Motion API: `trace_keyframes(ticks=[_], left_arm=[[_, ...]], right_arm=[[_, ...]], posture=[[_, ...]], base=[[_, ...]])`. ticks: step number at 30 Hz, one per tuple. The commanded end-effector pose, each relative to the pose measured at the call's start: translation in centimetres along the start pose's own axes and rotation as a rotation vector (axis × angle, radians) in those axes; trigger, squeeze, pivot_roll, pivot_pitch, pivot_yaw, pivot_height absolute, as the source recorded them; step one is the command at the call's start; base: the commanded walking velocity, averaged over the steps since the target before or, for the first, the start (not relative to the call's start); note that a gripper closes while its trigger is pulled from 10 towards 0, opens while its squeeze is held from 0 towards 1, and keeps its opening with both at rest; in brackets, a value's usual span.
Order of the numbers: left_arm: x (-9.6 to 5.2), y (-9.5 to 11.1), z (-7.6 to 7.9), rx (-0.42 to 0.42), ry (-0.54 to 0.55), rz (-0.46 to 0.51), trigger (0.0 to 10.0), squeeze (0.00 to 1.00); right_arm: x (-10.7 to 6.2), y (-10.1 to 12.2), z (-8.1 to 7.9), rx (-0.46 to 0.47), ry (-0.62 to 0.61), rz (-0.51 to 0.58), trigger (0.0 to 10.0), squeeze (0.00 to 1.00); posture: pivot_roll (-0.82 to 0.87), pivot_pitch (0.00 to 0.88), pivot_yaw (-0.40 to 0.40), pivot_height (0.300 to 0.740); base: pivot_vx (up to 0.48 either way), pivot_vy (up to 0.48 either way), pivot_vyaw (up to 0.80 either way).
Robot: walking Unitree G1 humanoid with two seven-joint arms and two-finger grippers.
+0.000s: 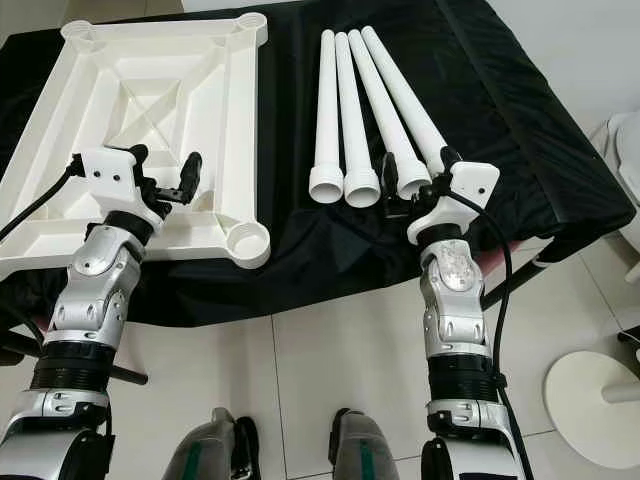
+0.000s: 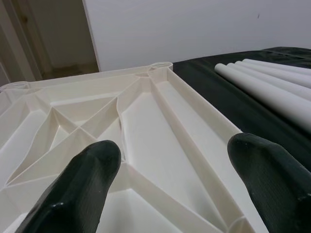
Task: Building children table
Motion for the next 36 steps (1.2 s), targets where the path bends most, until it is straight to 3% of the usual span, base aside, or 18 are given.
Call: trace_keyframes(ticks=[1,12,18,26,30,36], left_arm=[[-0.5,-0.4,-0.6,0.018,0.053,-0.013,10.0,0.00],[-0.6,0.0,-1.2,0.044,0.066,-0.009,10.0,0.00],[-0.4,1.1,-2.0,0.083,0.079,0.009,10.0,0.00],[-0.7,1.6,-2.6,0.105,0.106,0.024,10.0,0.00],[-0.4,1.7,-2.3,0.099,0.108,0.036,10.0,0.00],[0.3,1.8,-0.8,0.070,0.086,0.064,10.0,0.00]], right_arm=[[-0.1,0.1,-0.2,0.013,0.002,-0.002,10.0,0.00],[0.5,0.5,-0.8,0.031,0.013,0.010,10.0,0.00],[1.4,0.7,-0.9,0.035,0.053,0.019,10.0,0.00],[2.5,0.8,-0.8,0.031,0.089,0.019,10.0,0.00],[3.3,1.1,-0.7,0.031,0.099,0.033,10.0,0.00],[4.0,1.8,1.1,-0.008,0.111,0.058,10.0,0.00]], posture=[[-0.07,0.119,0.064,0.740],[-0.03,0.090,0.045,0.740],[0.01,0.104,-0.039,0.740],[0.03,0.097,-0.071,0.740],[0.00,0.067,-0.059,0.740],[-0.06,0.087,-0.036,0.740]], base=[[0.000,0.000,0.00],[0.000,0.000,0.00],[0.000,0.000,0.00],[0.000,0.000,0.00],[0.000,0.000,0.00],[0.000,0.000,0.00]])
Point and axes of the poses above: a point about 5 cm out from each wrist's last joint towards the gripper, its own x axis pointing out of the wrist towards the gripper, its own y axis along the axis of the wrist's last joint, z = x × y, the point moved 2 cm from there along x, pointing out of the wrist towards the gripper, and after that the axes turned 14 degrees about -x, right-handed, at the moved point
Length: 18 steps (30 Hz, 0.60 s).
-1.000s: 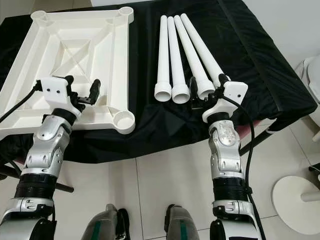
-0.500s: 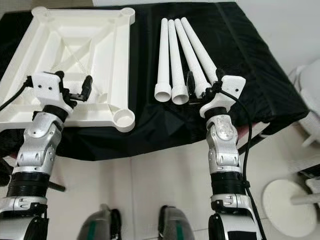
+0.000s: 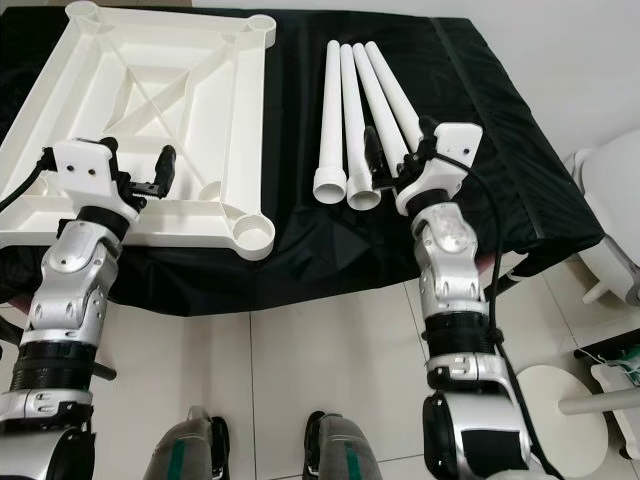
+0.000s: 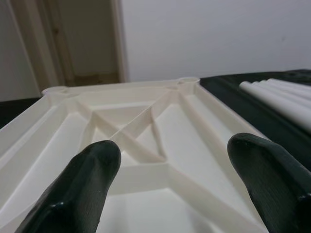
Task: Building children table
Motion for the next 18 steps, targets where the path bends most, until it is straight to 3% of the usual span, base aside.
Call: trace_keyframes(ticks=[1,4,5,6,11,13,18], left_arm=[[-0.1,-0.2,0.0,0.000,0.069,0.016,10.0,0.00],[-0.3,-1.1,0.0,-0.041,0.076,-0.011,10.0,0.00],[-0.2,-1.3,0.0,-0.054,0.078,-0.022,10.0,0.00],[-0.1,-1.6,0.2,-0.056,0.067,-0.036,10.0,0.00],[0.4,-1.9,0.5,-0.055,0.044,-0.051,10.0,0.00],[1.4,-1.6,1.1,-0.050,0.000,-0.059,10.0,0.00],[2.5,-1.2,1.8,-0.054,-0.046,-0.062,10.0,0.00]], right_arm=[[-0.6,-0.4,0.9,0.005,-0.016,-0.009,10.0,0.00],[-1.7,-1.2,0.8,0.002,-0.033,-0.029,10.0,0.00],[-2.0,-1.4,0.7,0.003,-0.036,-0.033,10.0,0.00],[-2.2,-1.6,0.5,0.006,-0.042,-0.036,10.0,0.00],[-2.3,-1.7,0.5,0.006,-0.052,-0.034,10.0,0.00],[-2.1,-1.4,0.9,-0.004,-0.079,-0.015,10.0,0.00],[-2.2,-1.2,1.5,-0.025,-0.109,-0.007,10.0,0.00]], posture=[[-0.06,0.087,-0.036,0.740],[-0.14,0.007,0.052,0.740],[-0.14,0.007,0.052,0.740],[-0.16,0.000,0.100,0.740],[-0.19,0.000,0.134,0.740],[-0.22,0.000,0.181,0.740],[-0.25,0.000,0.210,0.740]], base=[[0.000,0.000,0.00],[0.000,0.000,0.00],[0.000,0.000,0.00],[0.000,0.000,0.00],[0.000,0.000,0.00],[0.000,0.000,0.00],[0.000,0.000,0.00]])
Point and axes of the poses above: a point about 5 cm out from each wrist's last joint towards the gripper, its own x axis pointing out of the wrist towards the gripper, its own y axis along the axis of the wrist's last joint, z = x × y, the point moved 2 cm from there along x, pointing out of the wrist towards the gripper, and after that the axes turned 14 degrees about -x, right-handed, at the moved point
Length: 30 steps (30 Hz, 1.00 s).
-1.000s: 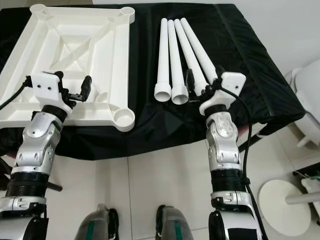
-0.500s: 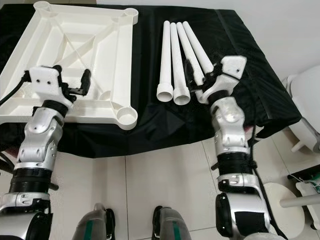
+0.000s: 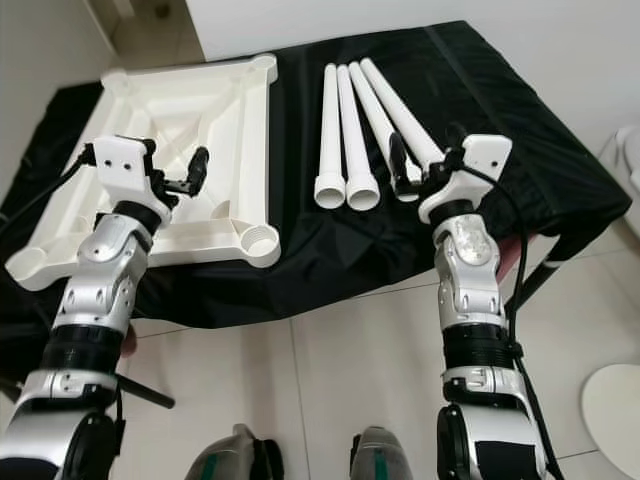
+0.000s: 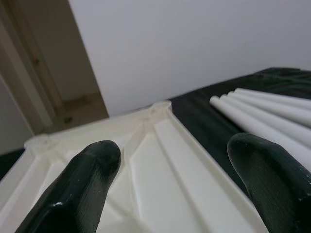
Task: Building children table
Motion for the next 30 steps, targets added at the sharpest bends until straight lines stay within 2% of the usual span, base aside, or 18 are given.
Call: trace_keyframes(ticks=[1,8,16,30], left_arm=[[0.2,-0.4,0.1,-0.003,-0.006,-0.019,10.0,0.00],[0.6,-0.4,0.8,-0.021,-0.013,-0.009,10.0,0.00],[0.7,-0.9,0.6,-0.018,-0.017,-0.026,10.0,0.00],[1.0,0.0,0.5,-0.017,-0.010,0.009,10.0,0.00]], right_arm=[[-0.2,0.2,0.1,-0.010,-0.008,0.008,10.0,0.00],[-0.7,0.1,0.5,-0.012,-0.023,0.001,10.0,0.00],[-0.6,0.4,0.7,-0.027,-0.027,0.018,10.0,0.00],[-0.6,0.7,1.6,-0.050,-0.024,0.020,10.0,0.00]], posture=[[-0.24,0.000,0.188,0.740],[-0.23,0.000,0.181,0.740],[-0.20,0.000,0.189,0.740],[-0.20,0.009,0.183,0.740]], base=[[0.000,0.000,0.00],[0.000,0.000,0.00],[0.000,0.000,0.00],[0.000,0.000,0.00]])
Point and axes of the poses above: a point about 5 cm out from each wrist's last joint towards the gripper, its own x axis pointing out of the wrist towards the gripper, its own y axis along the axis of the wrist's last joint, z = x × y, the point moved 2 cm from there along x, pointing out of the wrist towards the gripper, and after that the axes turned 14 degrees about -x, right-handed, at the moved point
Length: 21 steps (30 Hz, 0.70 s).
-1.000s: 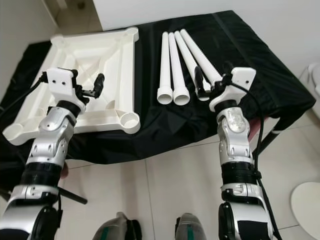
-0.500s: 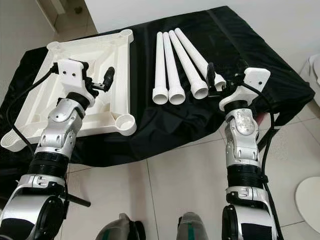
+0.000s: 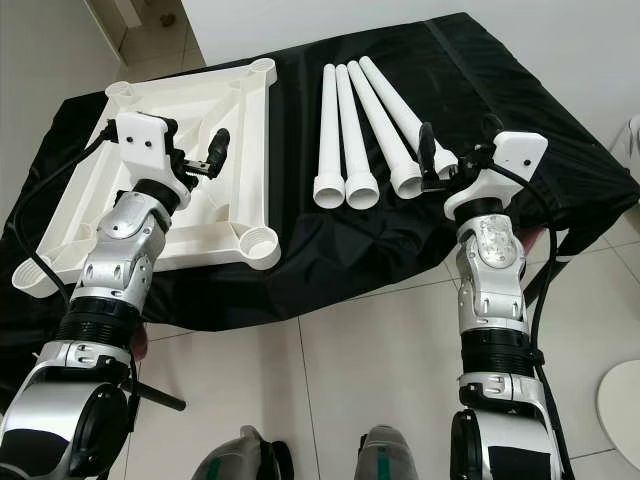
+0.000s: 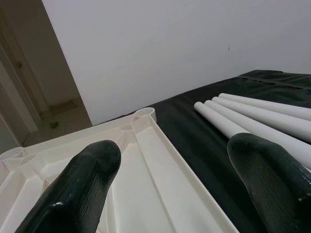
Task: Building children table
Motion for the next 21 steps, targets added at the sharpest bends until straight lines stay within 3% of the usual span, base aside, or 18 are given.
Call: trace_keyframes(ticks=[1,8,10,21], left_arm=[[0.0,0.5,-0.7,0.009,0.027,0.020,10.0,0.00],[0.4,1.3,-0.4,-0.003,0.023,0.049,10.0,0.00],[0.4,1.0,-0.2,-0.012,0.002,0.027,10.0,0.00],[0.6,1.3,1.1,-0.009,-0.063,0.015,10.0,0.00]], right_arm=[[-0.1,0.2,-0.3,0.011,0.012,0.003,10.0,0.00],[0.2,0.8,0.2,-0.008,0.013,0.015,10.0,0.00],[0.6,1.6,0.2,-0.025,0.031,0.031,10.0,0.00],[0.2,2.0,-0.5,-0.022,0.082,0.024,10.0,0.00]], posture=[[-0.21,0.007,0.177,0.740],[-0.24,0.078,0.196,0.740],[-0.24,0.120,0.248,0.740],[-0.23,0.151,0.289,0.740]], base=[[0.000,0.000,0.00],[0.000,0.000,0.00],[0.000,0.000,0.00],[0.000,0.000,0.00]])
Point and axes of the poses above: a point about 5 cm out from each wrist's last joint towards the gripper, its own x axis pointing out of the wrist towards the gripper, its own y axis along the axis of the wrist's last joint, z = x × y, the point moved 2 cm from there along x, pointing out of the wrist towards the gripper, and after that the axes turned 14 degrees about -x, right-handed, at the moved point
